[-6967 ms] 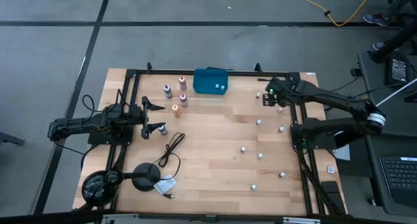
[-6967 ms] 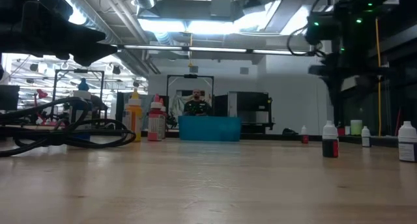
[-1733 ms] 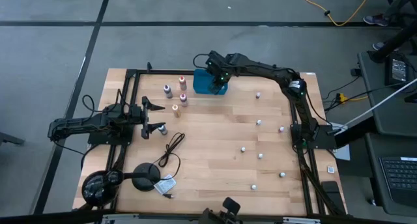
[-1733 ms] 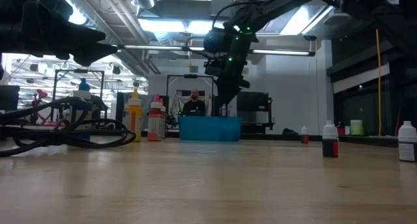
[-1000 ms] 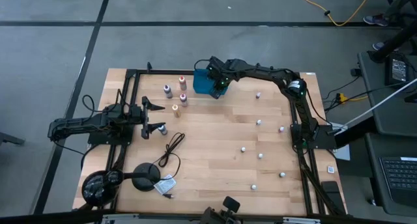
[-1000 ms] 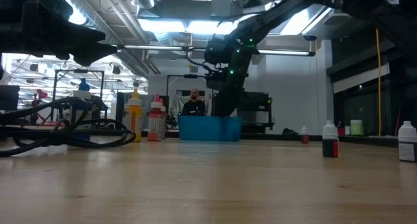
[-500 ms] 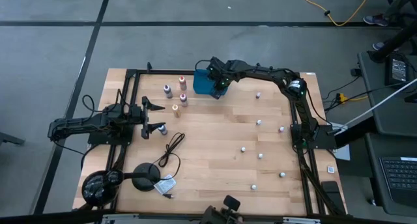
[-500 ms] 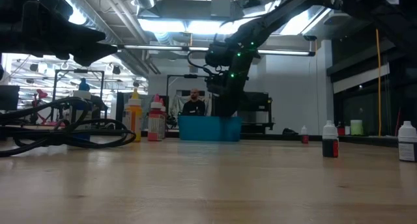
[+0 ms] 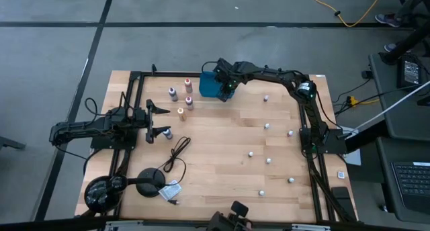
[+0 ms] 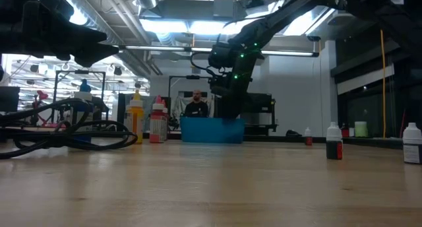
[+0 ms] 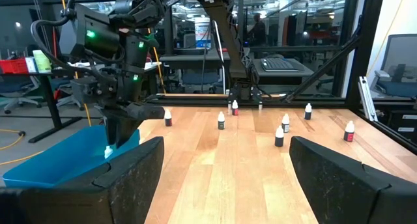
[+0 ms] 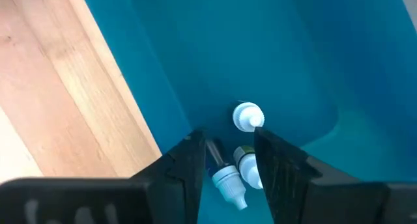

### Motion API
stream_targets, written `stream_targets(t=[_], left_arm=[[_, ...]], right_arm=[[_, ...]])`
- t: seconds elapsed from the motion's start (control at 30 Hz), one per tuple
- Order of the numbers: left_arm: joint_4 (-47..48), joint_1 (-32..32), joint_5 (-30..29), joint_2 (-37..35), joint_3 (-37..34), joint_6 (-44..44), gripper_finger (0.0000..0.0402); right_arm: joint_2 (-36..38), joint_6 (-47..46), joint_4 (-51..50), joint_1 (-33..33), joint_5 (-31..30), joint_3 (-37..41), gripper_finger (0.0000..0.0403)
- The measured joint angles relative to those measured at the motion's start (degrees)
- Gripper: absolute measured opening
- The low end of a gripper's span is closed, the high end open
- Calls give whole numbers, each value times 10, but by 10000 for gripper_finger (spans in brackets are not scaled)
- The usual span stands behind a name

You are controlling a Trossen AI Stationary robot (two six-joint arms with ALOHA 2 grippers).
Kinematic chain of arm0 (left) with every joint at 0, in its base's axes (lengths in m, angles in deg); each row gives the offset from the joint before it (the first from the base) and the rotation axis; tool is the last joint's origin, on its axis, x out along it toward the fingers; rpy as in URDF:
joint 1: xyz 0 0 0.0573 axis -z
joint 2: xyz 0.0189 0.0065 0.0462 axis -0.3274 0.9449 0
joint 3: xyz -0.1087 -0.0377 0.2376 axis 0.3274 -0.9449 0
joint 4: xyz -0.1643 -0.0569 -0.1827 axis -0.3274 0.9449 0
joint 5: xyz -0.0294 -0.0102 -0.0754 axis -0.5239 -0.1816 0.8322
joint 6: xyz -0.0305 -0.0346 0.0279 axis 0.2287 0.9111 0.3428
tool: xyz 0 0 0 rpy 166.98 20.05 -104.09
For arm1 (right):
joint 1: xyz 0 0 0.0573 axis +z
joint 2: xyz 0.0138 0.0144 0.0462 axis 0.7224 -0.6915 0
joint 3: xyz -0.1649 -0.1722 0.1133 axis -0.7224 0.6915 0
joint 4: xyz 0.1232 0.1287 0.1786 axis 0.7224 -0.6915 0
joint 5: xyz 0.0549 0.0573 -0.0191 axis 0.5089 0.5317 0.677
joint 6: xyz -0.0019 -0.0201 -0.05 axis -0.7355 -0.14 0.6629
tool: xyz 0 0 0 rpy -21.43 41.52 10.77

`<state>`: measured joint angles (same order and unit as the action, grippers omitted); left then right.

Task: Pick & Place food coloring
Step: Put the small red food coloring bottle into the blue container

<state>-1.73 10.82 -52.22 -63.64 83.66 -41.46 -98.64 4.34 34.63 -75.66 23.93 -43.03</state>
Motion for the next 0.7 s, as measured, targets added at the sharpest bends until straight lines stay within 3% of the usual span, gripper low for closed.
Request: stream_targets(t=[0.3, 0.57, 0.7], left_arm=[[0, 0, 0, 0, 0, 0, 327], [0, 0, 0, 0, 0, 0, 327], [0, 0, 0, 0, 0, 0, 328]], right_arm=[[4, -1, -11, -1, 0, -4, 130], [60, -38, -45, -1, -1, -28, 131], [89, -85, -71, -1, -1, -28, 156]])
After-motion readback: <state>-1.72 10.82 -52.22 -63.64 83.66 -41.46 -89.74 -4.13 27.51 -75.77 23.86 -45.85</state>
